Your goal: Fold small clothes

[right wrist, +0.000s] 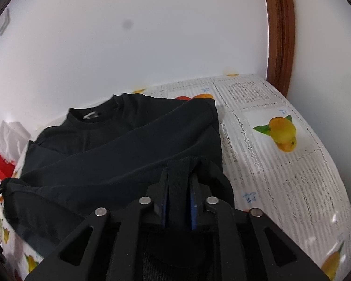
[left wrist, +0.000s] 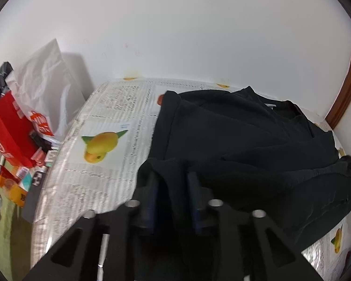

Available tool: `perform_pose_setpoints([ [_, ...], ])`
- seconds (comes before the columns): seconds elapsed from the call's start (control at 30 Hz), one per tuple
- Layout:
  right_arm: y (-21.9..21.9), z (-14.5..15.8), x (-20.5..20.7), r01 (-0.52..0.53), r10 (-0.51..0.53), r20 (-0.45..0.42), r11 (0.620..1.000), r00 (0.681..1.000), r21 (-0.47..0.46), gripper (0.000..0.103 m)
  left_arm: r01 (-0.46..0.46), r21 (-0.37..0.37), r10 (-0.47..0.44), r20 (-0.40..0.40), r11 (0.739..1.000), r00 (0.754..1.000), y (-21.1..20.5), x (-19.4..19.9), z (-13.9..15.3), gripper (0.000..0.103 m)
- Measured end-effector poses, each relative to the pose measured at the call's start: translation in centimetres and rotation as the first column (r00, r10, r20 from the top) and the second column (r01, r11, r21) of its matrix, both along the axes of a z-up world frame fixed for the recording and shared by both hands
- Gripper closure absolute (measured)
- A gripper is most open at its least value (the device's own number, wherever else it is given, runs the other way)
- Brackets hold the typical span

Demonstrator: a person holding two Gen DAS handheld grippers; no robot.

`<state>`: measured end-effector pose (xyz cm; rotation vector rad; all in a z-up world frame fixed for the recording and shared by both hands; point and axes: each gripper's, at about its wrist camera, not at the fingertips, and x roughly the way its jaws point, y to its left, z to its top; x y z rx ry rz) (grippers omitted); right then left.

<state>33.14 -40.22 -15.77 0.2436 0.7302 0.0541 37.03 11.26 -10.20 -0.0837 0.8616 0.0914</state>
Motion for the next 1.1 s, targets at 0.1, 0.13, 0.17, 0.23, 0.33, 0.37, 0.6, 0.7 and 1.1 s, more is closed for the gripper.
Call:
perform_pose_setpoints([
  [0.1,-1.2,1.1,-3.5,0.015,-0.013,0.065,1.0,0.998,-0.017,0.055,0.011,-0.034,-0.01,0.036,0.999,0.999,1.0,-1.9,1.0,0.05],
  [0.13,-1.7,1.1,-4.4,0.027,-0.026,0.061,0.999,0.998,-0.027,0.055,0.008,-0.04,-0.006,0.042,0.999,0.999,1.5,-2.7,1.2,0.05],
  [0.17,-2.2,0.8,-5.2,0.034,-0.032,0.046,0.999,0.998,-0.028,0.055,0.001,-0.042,0.001,0.04,0.999,0.999,2.0,-3.5,1.2,0.049],
  [0.23,-3.0,-0.2,-6.1,0.045,-0.045,0.006,0.999,0.999,-0.02,0.055,-0.001,-0.051,0.002,0.019,0.999,1.0,3.1,-4.7,0.5,0.048],
  [0.33,-3.8,-2.7,-7.2,0.046,-0.045,-0.073,0.999,0.996,0.014,0.055,0.002,-0.08,-0.003,-0.019,0.997,1.0,4.3,-5.9,-1.1,0.047],
  [0.37,-3.9,-3.7,-7.4,0.041,-0.037,-0.095,0.999,0.995,0.036,0.055,-0.003,-0.089,0.0,-0.037,0.996,0.999,4.7,-6.2,-1.8,0.047],
  [0.6,-4.3,-5.7,-5.9,0.029,-0.008,-0.127,0.986,0.992,0.164,0.054,-0.014,-0.176,-0.002,-0.093,0.984,0.996,5.9,-5.4,-4.7,0.047],
  [0.7,-4.2,-5.7,-5.6,-0.012,0.033,-0.121,0.986,0.992,0.168,0.067,-0.025,-0.185,0.009,-0.083,0.982,0.996,5.7,-5.1,-4.9,0.058],
  [1.1,-4.0,-4.1,-10.8,-0.078,0.088,-0.08,0.989,0.993,0.125,0.083,0.025,-0.166,-0.039,-0.078,0.986,0.996,4.0,-10.4,-3.0,0.09],
])
